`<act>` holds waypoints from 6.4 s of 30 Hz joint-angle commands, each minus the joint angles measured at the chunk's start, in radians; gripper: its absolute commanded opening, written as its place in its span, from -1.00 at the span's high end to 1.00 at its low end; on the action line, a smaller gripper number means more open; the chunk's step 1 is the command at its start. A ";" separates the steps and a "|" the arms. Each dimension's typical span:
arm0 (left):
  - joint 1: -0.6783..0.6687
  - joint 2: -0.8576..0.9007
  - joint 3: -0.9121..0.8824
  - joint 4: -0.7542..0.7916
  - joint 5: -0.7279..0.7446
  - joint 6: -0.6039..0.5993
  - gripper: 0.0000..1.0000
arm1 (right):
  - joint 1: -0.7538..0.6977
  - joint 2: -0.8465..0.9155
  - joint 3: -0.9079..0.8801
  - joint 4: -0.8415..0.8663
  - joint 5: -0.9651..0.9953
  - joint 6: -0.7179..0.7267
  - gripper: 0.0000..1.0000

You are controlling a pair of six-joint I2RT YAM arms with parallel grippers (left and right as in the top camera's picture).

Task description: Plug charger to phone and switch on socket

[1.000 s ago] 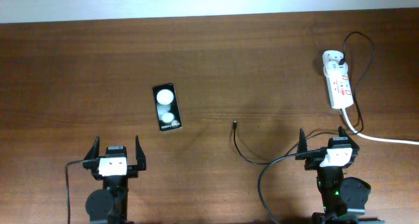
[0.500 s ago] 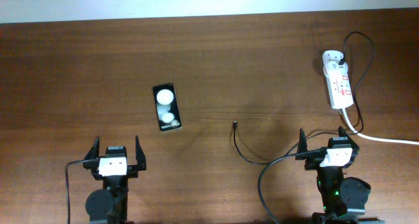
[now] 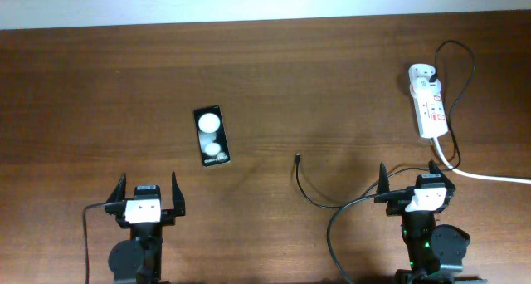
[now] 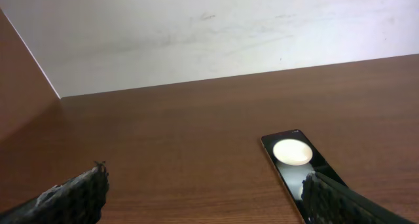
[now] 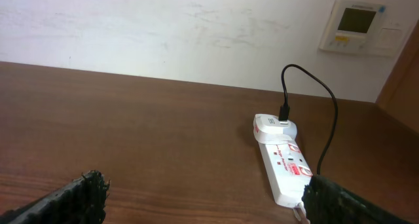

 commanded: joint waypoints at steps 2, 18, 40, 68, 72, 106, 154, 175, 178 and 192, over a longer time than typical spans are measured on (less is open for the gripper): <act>-0.001 -0.004 -0.003 -0.002 -0.014 0.010 -0.98 | 0.005 -0.007 -0.005 -0.006 -0.012 -0.006 -0.97; -0.001 0.047 0.332 -0.107 0.149 -0.113 -0.98 | 0.005 -0.007 -0.005 -0.006 -0.012 -0.006 -0.97; -0.002 1.379 1.441 -0.834 0.583 -0.115 -0.98 | 0.005 -0.007 -0.005 -0.006 -0.012 -0.006 -0.97; -0.203 1.971 1.440 -0.842 0.122 -0.318 -0.99 | 0.005 -0.007 -0.005 -0.006 -0.012 -0.006 -0.97; -0.203 2.041 1.440 -0.818 0.116 -0.319 -0.98 | 0.005 -0.006 -0.005 -0.006 -0.012 -0.006 -0.97; -0.296 2.117 1.426 -0.640 -0.080 -0.583 -0.98 | 0.005 -0.006 -0.005 -0.006 -0.012 -0.006 -0.98; -0.298 2.100 1.432 -0.727 0.020 -0.465 -0.40 | 0.005 -0.007 -0.005 -0.006 -0.012 -0.006 -0.97; -0.299 2.039 1.376 -0.730 0.039 -0.463 -0.98 | 0.005 -0.007 -0.005 -0.006 -0.012 -0.006 -0.97; -0.300 2.039 1.369 -0.787 0.039 -0.463 -0.98 | 0.005 -0.007 -0.005 -0.006 -0.012 -0.006 -0.97; -0.359 2.039 1.304 -0.764 -0.019 -0.463 -0.98 | 0.005 -0.006 -0.005 -0.006 -0.012 -0.006 -0.97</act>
